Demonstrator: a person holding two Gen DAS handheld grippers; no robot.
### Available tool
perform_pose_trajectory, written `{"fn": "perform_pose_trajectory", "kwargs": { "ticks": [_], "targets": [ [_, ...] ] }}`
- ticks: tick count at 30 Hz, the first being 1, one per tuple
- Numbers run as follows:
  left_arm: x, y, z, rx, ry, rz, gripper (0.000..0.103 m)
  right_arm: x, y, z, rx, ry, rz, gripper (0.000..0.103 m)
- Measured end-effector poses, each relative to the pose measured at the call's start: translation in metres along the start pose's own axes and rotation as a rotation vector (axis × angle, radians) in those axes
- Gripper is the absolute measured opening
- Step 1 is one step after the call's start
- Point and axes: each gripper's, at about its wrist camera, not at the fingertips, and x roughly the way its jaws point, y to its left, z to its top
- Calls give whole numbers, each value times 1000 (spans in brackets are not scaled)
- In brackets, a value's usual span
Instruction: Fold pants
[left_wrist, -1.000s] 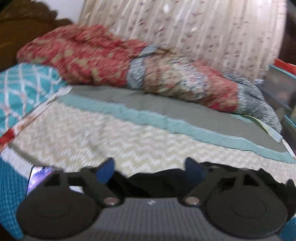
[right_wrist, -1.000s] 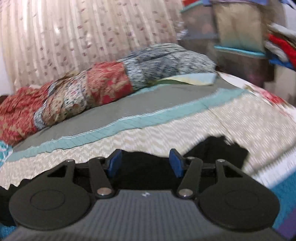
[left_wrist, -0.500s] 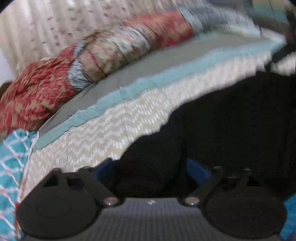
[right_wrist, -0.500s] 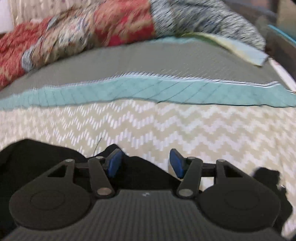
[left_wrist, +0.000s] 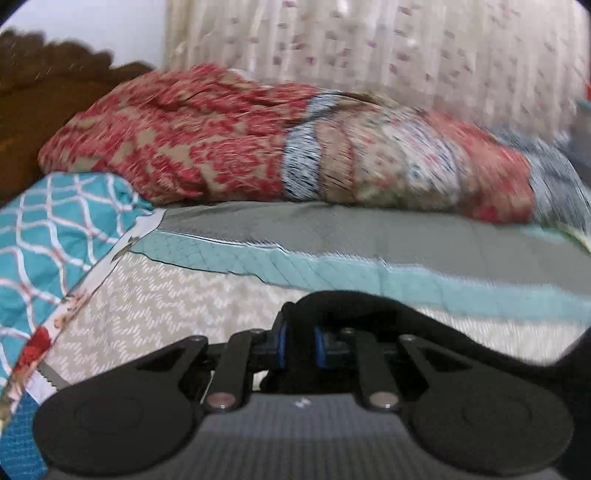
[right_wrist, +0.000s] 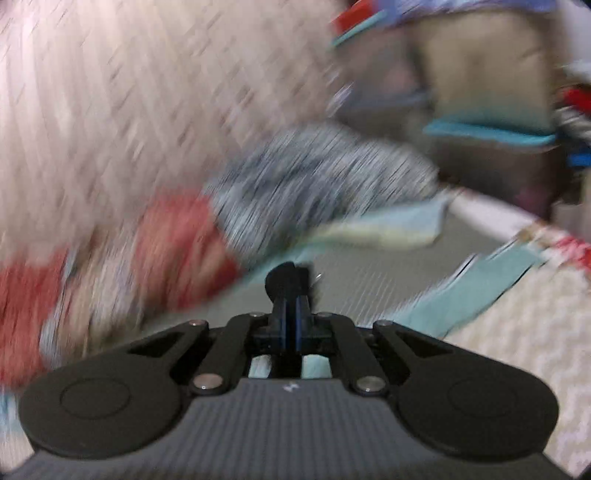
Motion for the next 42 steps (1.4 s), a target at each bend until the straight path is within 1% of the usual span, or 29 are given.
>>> {"fn": "perform_pose_trajectory", "kwargs": {
  "ticks": [2, 4, 5, 6, 7, 8, 9, 10, 11, 12, 14, 15, 17, 18, 20, 22, 23, 25, 27, 30, 32, 33, 35, 37, 38, 39, 40, 41, 42],
  "targets": [
    [14, 2, 12, -24, -22, 29, 13, 7, -15, 12, 47, -41, -50, 7],
    [31, 4, 20, -72, -37, 57, 13, 14, -32, 14, 112, -78, -103, 7],
    [43, 6, 23, -106, -29, 54, 14, 17, -38, 10, 141, -88, -118, 7],
    [52, 5, 23, -125, -7, 47, 18, 23, -46, 4, 175, -83, -136, 7],
    [67, 3, 23, -127, 34, 49, 21, 31, -49, -3, 191, -57, -155, 8],
    [87, 0, 22, -102, 88, 55, 31, 40, -53, -14, 196, -16, -176, 12],
    [105, -9, 18, -51, 147, 73, 48, 44, -58, -24, 195, 20, -198, 13],
    [118, -17, 12, 6, 190, 107, 51, 54, -63, -40, 192, 88, -227, 17],
    [127, -23, 4, 61, 212, 140, 49, 56, -67, -53, 191, 142, -249, 22],
    [130, -25, -3, 102, 222, 162, 49, 57, -72, -65, 193, 182, -269, 23],
    [115, -18, -12, 105, 211, 130, 50, 51, -82, -80, 200, 194, -270, 23],
    [101, -9, -17, 88, 195, 100, 55, 44, -87, -85, 205, 195, -266, 23],
    [78, 7, -24, 73, 166, 80, 65, 32, -96, -89, 217, 195, -243, 23],
    [66, 19, -30, 69, 152, 85, 72, 29, -100, -88, 218, 197, -235, 23],
    [49, 38, -43, 72, 150, 90, 81, 18, -101, -84, 213, 196, -215, 24],
    [42, 49, -53, 110, 166, 118, 81, 20, -96, -76, 194, 208, -176, 27],
    [42, 50, -55, 139, 169, 139, 81, 31, -89, -69, 173, 216, -158, 30],
    [42, 45, -54, 189, 154, 180, 81, 41, -72, -62, 123, 221, -127, 34],
    [46, 32, -44, 232, 119, 173, 81, 56, -56, -59, 89, 245, -100, 35],
    [61, 0, -27, 329, 55, 165, 82, 86, -38, -59, 31, 300, -128, 38],
    [81, -26, -16, 395, 39, 151, 85, 107, -35, -61, 8, 327, -149, 46],
    [93, -37, -12, 429, 35, 151, 88, 119, -34, -63, 2, 347, -160, 48],
    [117, -55, -7, 481, 34, 168, 90, 135, -35, -69, -10, 392, -197, 61],
    [144, -68, -6, 518, 69, 170, 89, 155, -36, -82, -42, 482, -255, 63],
    [158, -72, -8, 540, 94, 174, 80, 164, -36, -91, -66, 526, -278, 57],
    [173, -77, -11, 567, 128, 182, 53, 166, -31, -97, -136, 512, -313, 47],
    [186, -81, -16, 590, 169, 184, 36, 166, -24, -100, -211, 492, -336, 22],
    [196, -84, -22, 598, 210, 179, 12, 165, -21, -99, -233, 479, -324, 14],
    [202, -85, -24, 592, 226, 175, 10, 163, -20, -94, -216, 452, -316, 13]
  ]
}}
